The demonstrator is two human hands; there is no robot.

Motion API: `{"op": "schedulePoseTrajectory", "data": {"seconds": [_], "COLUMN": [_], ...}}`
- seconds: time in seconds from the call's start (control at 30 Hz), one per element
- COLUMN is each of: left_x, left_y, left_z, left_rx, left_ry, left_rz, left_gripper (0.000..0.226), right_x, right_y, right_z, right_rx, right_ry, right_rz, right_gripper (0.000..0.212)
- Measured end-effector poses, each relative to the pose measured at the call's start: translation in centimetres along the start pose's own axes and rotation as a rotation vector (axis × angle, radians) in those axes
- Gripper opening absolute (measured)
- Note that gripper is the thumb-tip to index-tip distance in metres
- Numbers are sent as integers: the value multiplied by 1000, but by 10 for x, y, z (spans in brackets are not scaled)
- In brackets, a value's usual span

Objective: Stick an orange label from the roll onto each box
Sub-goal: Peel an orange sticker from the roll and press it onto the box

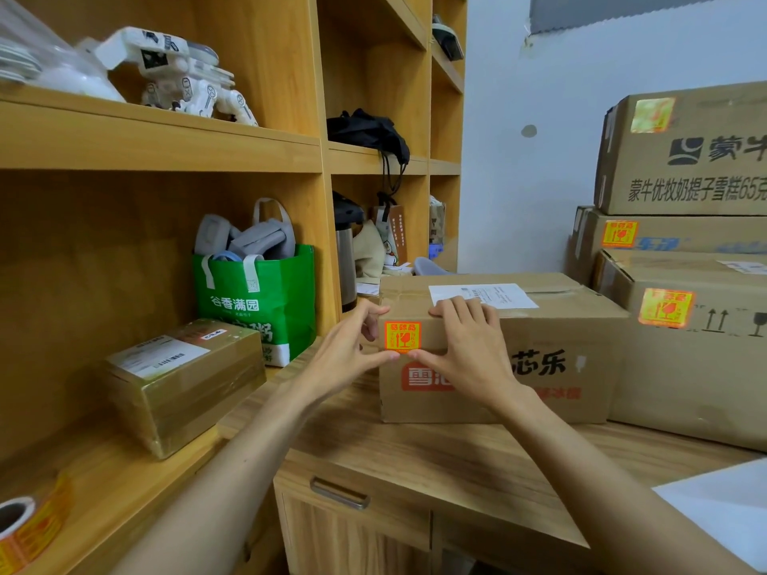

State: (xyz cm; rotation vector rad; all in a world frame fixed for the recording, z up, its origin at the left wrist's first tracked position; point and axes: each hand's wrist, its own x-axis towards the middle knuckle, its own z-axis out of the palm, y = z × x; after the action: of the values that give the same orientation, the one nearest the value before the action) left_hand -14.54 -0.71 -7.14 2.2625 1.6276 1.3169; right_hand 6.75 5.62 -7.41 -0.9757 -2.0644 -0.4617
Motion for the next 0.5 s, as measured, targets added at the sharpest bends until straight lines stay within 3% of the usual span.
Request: {"op": "schedulePoseTrajectory", "data": {"seconds": [0.17,0.5], "left_x": [2,-18], "left_y": [-3,21], "left_z": [4,-6], "left_rx": [-36,36], "left_ry": [10,25], "left_rz": [-10,59], "left_gripper": [56,40], "right_x": [2,-5], "right_y": [-1,2], "right_z": [2,-24], "right_rx": [-24,178], "right_ry": [-20,-105], "right_rz": [3,-23], "right_gripper": [59,44]}}
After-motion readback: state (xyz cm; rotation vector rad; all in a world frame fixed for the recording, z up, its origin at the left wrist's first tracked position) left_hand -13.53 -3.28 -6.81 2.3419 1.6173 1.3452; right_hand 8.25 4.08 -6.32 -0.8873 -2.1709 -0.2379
